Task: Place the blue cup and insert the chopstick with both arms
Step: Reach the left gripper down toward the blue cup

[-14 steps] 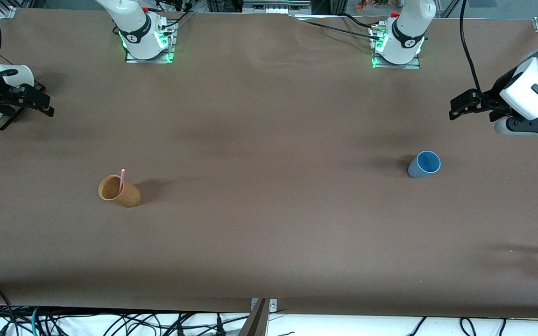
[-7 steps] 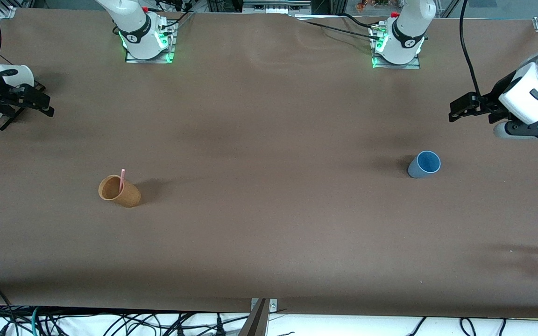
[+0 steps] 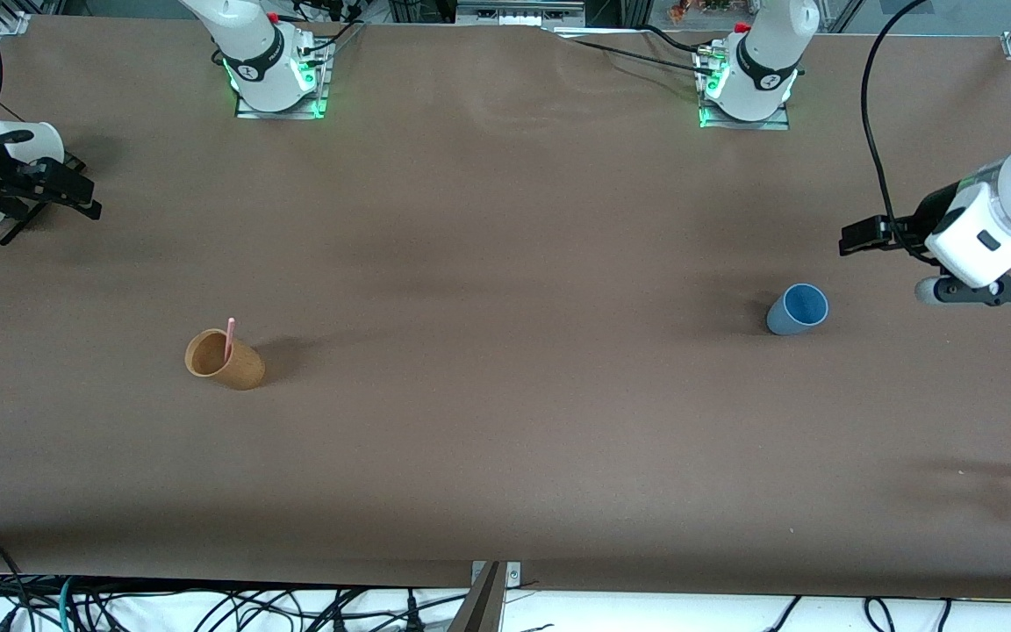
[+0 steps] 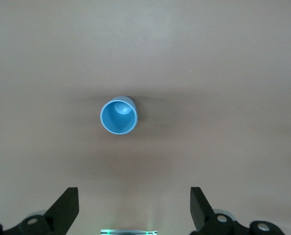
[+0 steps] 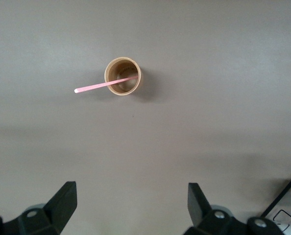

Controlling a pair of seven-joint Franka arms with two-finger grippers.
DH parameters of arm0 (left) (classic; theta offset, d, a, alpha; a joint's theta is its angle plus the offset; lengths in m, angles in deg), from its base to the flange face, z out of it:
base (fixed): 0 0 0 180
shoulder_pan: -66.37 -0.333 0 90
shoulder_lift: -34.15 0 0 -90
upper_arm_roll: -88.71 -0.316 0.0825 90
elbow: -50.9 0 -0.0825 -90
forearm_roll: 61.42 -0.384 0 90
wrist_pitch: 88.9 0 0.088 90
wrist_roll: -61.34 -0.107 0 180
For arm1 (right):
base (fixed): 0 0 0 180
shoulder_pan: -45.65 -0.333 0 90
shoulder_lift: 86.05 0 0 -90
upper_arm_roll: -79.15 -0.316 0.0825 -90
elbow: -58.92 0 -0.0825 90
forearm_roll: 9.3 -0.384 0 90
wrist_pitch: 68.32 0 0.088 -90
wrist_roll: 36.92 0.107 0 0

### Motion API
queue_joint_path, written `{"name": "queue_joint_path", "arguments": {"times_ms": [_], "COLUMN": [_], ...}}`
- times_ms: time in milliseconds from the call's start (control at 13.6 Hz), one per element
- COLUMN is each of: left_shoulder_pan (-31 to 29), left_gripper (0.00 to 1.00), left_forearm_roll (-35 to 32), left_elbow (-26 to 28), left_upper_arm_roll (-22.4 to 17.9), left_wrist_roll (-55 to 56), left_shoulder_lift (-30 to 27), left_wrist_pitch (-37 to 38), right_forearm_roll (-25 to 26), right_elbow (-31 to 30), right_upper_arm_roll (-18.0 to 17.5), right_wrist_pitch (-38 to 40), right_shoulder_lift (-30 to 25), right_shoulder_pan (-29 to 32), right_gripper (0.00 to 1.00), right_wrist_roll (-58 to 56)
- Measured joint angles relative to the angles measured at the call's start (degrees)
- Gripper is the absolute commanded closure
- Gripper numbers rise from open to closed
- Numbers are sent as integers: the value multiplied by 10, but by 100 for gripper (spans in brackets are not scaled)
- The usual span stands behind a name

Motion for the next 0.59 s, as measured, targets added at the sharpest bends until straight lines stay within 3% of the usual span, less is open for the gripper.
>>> {"name": "queue_joint_path", "arguments": {"times_ms": [147, 588], "left_shoulder_pan": [-5, -49], "left_gripper": [0, 0], "left_forearm_roll": [-30, -57], "left_elbow": [24, 180], "left_upper_arm_roll": [0, -1], "left_wrist_roll": [-26, -91], "left_shoulder_lift": [13, 19], "left_wrist_pitch": [-42, -236], "right_forearm_roll": [0, 0], "right_elbow": [0, 0], "right_upper_arm_roll": [0, 0], "right_wrist_pitch": [0, 1], "right_shoulder_lift": [0, 0], "right_shoulder_pan": [0, 0], "right_gripper": [0, 0], "right_wrist_roll": [0, 0]}}
